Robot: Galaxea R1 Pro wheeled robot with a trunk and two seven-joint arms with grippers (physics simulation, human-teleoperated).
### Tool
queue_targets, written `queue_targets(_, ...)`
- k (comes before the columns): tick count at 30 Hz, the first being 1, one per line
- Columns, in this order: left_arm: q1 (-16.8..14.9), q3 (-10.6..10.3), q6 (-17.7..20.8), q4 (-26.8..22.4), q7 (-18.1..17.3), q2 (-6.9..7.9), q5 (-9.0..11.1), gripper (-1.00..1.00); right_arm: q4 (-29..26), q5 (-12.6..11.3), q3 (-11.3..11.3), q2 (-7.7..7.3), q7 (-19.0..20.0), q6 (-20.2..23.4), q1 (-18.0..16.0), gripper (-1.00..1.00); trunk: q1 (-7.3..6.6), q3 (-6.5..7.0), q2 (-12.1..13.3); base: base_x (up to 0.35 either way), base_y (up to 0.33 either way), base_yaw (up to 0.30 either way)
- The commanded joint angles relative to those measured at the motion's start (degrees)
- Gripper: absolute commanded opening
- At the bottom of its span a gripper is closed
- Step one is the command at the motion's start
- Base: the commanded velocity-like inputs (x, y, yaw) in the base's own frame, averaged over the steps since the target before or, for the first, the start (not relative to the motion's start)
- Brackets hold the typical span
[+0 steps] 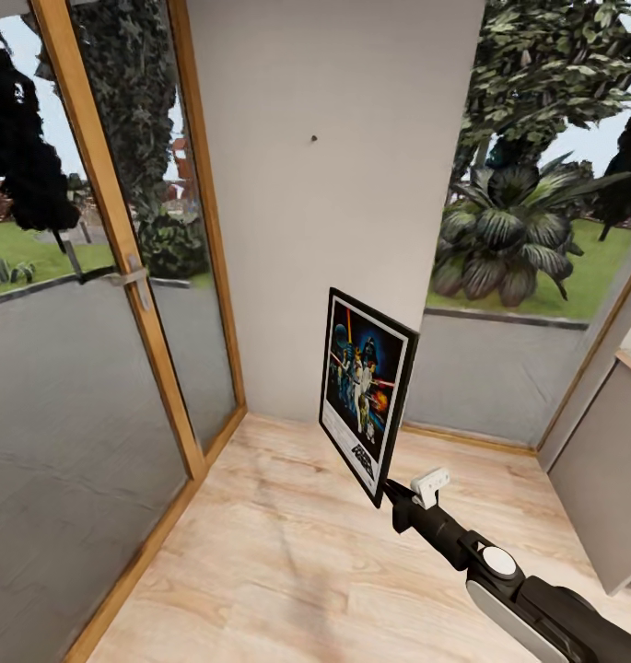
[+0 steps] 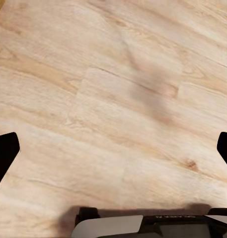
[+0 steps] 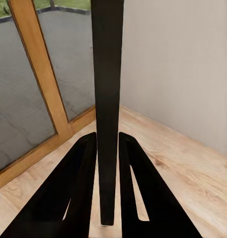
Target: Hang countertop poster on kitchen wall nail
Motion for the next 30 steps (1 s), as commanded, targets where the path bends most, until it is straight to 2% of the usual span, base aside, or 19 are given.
queue_targets(1, 0.00, 0.07, -0.11, 0.01, -0.22, 0.00, 0.07, 1.00, -0.01, -0.70, 0.31, -0.05, -0.10, -0.36, -0.15, -1.00, 0.06, -0.09, -0.12, 0.203, 0.310, -0.232)
queue_targets(17, 0.00, 0.07, -0.11, 0.04, -0.20, 0.28, 0.07, 1.00, -0.01, -0.70, 0.32, -0.05, -0.10, -0.35, -0.15, -1.00, 0.06, 0.34, -0.12, 0.203, 0.310, -0.251)
queue_targets(30, 0.00, 0.10, -0.15, 0.01, -0.19, 0.27, 0.07, 1.00, -0.01, -0.70, 0.31, -0.05, -0.10, -0.36, -0.15, -1.00, 0.06, 0.40, -0.12, 0.203, 0.311, -0.042)
